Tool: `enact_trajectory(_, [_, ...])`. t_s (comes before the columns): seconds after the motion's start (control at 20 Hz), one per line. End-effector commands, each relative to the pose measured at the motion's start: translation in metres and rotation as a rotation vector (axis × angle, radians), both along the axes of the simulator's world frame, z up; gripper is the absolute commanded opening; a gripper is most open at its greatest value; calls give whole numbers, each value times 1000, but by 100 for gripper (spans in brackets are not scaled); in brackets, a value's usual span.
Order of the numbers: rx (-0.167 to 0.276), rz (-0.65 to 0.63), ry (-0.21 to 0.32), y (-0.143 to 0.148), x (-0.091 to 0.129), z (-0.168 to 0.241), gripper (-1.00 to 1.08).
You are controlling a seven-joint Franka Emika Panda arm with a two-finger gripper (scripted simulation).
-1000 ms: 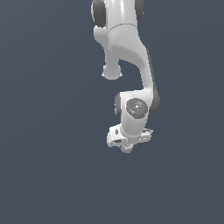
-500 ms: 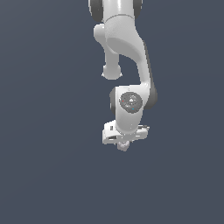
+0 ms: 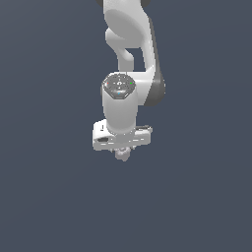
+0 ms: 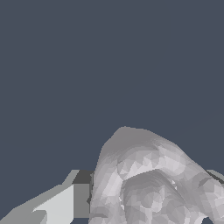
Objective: Pick up the object and move it to a goal position.
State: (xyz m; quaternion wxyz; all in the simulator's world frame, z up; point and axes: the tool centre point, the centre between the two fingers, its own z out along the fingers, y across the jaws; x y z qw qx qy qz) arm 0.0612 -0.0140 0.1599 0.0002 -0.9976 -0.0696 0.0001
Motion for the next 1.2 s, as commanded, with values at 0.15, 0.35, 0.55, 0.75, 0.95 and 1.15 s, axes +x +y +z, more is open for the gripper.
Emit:
enact_trajectory(0.15, [1, 0, 0, -45, -6, 52, -100])
enact_trajectory(0.35, [1, 0, 0, -76, -9, 89, -100])
enact_trajectory(0.55, [1, 0, 0, -106, -11, 124, -100])
enact_trajectory(0.75, [1, 1, 0, -130, -12, 151, -100])
enact_trajectory(0.95, [0, 0, 0, -145, -12, 168, -100])
enact_trajectory(1.15, [0, 0, 0, -153, -11, 177, -100])
